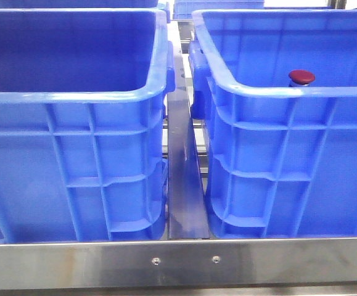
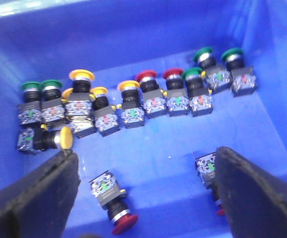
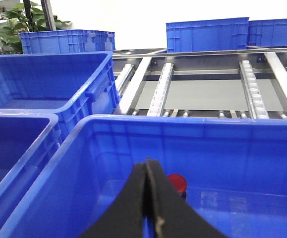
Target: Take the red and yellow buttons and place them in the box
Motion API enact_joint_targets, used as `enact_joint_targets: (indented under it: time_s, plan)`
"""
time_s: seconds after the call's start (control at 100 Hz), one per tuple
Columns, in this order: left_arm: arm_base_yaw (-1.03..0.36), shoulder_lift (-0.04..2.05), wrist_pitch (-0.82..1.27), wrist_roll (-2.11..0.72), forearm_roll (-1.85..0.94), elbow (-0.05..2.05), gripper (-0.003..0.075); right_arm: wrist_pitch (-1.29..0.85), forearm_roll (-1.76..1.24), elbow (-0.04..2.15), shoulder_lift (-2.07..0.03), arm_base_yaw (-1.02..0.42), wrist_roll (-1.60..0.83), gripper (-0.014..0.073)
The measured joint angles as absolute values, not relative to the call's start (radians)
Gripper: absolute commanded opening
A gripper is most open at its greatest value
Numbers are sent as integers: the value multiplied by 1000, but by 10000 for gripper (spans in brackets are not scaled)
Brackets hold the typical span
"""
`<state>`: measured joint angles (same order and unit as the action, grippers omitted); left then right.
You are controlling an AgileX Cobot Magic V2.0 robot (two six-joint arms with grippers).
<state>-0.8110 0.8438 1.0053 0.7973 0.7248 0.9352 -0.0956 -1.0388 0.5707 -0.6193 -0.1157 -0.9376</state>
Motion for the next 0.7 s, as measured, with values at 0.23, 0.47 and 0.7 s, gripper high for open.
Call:
enact_joint_targets:
  time_s: [0.23,0.47,0.7]
  plan:
    - [-746,1004,943,781,709,1042,537,-96,-1039,571,-619,-116,-938,-68]
    - [-527,1099,783,641,542,1071,537,-96,-1039,571,-619,-116,-938,-68]
    - [-249,1191,708,343,278,1071,537,-96,-1039,571,-619,-116,-938,-68]
